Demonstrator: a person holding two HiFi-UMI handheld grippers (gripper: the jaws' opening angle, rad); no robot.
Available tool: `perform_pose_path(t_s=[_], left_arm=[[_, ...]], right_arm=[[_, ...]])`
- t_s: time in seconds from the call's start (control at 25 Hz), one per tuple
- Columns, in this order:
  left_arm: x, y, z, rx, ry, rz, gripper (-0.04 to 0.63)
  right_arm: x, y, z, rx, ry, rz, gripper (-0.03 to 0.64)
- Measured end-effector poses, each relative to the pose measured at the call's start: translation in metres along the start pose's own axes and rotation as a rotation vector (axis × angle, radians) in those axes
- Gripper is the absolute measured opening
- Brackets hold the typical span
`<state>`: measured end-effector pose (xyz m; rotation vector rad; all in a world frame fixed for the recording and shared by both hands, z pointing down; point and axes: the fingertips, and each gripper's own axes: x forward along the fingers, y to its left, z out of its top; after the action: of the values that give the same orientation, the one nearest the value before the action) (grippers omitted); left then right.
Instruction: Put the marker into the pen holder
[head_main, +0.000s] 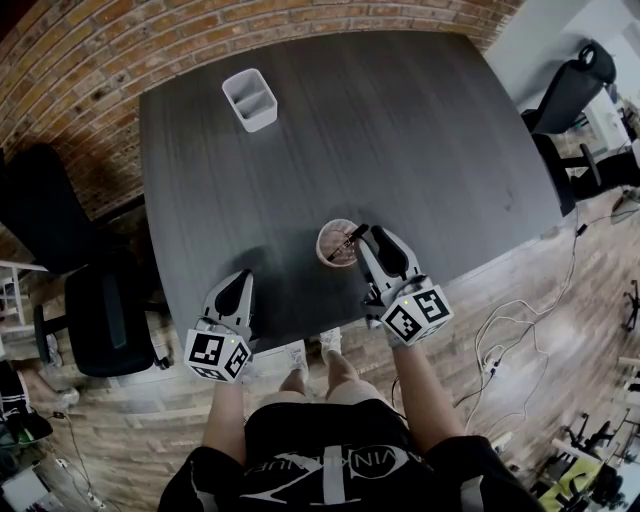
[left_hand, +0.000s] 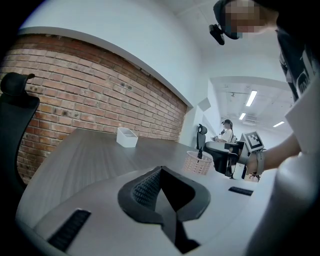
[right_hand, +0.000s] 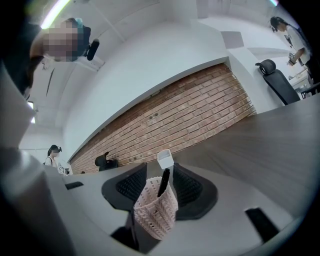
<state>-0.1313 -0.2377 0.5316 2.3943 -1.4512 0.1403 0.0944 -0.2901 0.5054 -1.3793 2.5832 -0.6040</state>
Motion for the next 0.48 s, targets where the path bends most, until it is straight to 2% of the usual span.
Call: perform_pose_path(t_s=[0.48], left_arm=[[-0.004, -0.007, 0.008, 0.006, -0.019, -0.018, 0.014]], right_arm=[[-0.016, 0.003, 0.014, -0.038, -0.022, -0.028, 0.155]])
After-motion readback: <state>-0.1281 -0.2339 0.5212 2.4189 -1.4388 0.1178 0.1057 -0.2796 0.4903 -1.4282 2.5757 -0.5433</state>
